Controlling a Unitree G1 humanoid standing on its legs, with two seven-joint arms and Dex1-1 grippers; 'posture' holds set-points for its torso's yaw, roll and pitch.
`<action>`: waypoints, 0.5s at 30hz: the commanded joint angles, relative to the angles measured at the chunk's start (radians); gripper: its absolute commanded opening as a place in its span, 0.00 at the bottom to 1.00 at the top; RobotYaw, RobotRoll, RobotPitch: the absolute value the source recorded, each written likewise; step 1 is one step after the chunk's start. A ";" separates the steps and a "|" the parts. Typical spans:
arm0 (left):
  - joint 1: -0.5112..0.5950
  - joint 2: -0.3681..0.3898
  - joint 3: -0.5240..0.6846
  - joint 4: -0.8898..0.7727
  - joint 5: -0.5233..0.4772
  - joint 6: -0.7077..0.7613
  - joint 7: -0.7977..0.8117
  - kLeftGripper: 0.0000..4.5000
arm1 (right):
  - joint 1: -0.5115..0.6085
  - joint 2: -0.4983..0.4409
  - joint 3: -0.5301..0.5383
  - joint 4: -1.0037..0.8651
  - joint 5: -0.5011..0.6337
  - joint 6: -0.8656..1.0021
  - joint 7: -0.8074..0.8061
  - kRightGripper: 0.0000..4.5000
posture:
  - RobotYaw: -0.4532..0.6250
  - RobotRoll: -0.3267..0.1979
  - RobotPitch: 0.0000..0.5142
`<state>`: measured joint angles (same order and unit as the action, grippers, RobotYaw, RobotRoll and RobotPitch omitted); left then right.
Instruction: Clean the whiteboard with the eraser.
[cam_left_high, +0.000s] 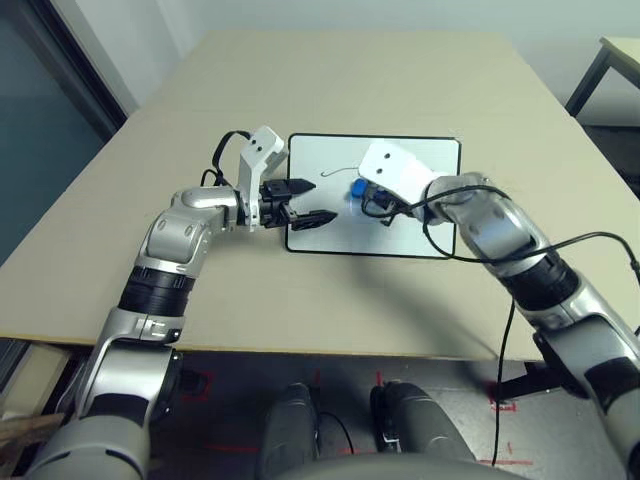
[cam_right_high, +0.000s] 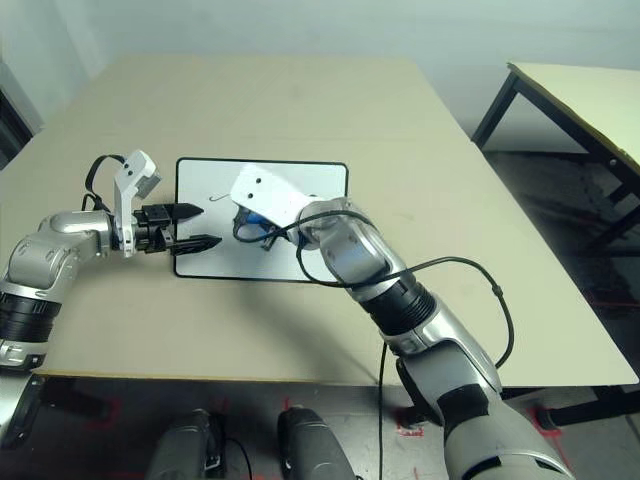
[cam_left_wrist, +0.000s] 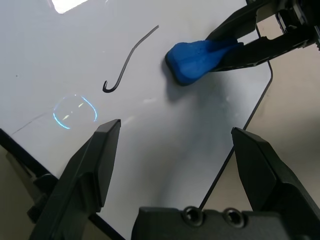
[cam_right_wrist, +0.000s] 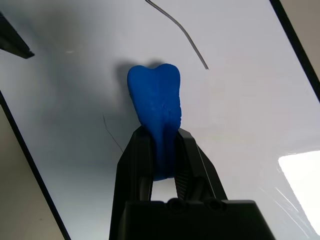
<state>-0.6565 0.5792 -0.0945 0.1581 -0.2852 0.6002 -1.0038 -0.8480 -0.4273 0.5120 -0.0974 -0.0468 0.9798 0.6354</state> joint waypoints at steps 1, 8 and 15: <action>0.004 0.004 -0.004 -0.001 0.001 -0.001 -0.002 1.00 | 0.051 -0.023 0.057 -0.051 -0.002 0.049 0.031 0.13 | 0.29 0.62 0.20; 0.006 0.005 -0.004 -0.002 -0.001 0.002 -0.003 1.00 | 0.088 -0.053 0.078 -0.093 -0.006 0.074 0.049 0.13 | 0.29 0.62 0.21; 0.001 0.003 -0.006 0.004 0.000 -0.001 -0.004 1.00 | -0.067 -0.007 -0.058 0.177 -0.036 -0.063 -0.036 0.13 | 0.28 0.62 0.21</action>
<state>-0.6567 0.5779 -0.0954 0.1581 -0.2868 0.6004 -1.0041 -0.8962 -0.4215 0.4977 -0.0045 -0.0490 0.9362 0.6372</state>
